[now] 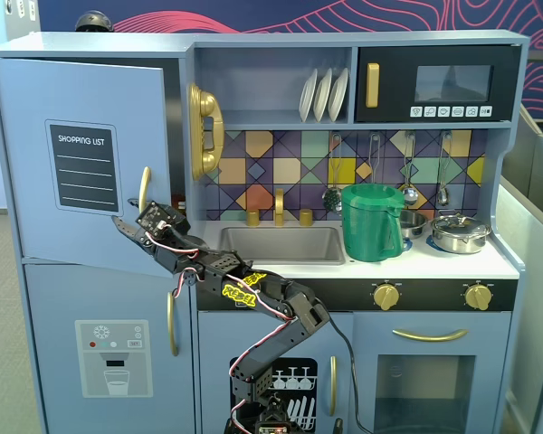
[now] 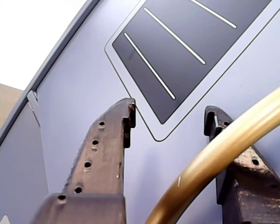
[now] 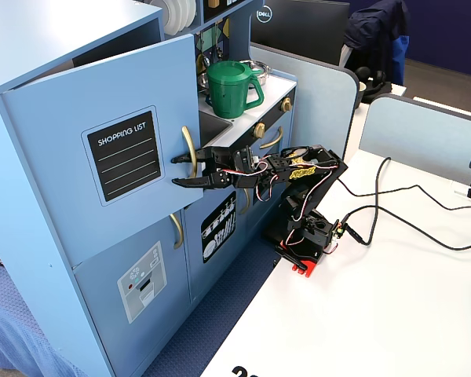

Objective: Open the left cabinet door

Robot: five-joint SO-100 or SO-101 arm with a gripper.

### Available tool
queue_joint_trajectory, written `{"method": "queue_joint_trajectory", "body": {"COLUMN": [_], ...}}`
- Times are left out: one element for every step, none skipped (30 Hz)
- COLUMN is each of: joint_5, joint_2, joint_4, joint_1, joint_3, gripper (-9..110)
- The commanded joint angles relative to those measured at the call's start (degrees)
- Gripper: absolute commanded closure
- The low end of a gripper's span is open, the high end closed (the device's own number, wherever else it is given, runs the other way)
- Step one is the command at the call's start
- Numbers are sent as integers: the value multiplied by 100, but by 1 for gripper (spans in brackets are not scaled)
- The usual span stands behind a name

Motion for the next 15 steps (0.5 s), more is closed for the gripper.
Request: {"method": "queue_joint_trajectory", "body": {"joint_5": [-62, -62, -62, -62, -70, -79, -88, -26, 18, 53, 88, 141, 185, 220, 272], "joint_2": [-334, -176, 0, 220, 448, 677, 923, 1160, 1389, 1617, 1837, 2048, 2232, 2391, 2514], "joint_4": [-18, 35, 114, 246, 352, 475, 606, 747, 923, 1081, 1239, 1380, 1503, 1591, 1696], "joint_1": [-466, -396, -334, -272, -193, -105, -9, 79, 185, 290, 378, 466, 554, 624, 712], "joint_3": [211, 308, 413, 545, 694, 826, 949, 1037, 1125, 1213, 1292, 1354, 1389, 1406, 1397], "gripper": [93, 93, 92, 92, 92, 92, 92, 92, 92, 92, 92, 92, 92, 92, 92]}}
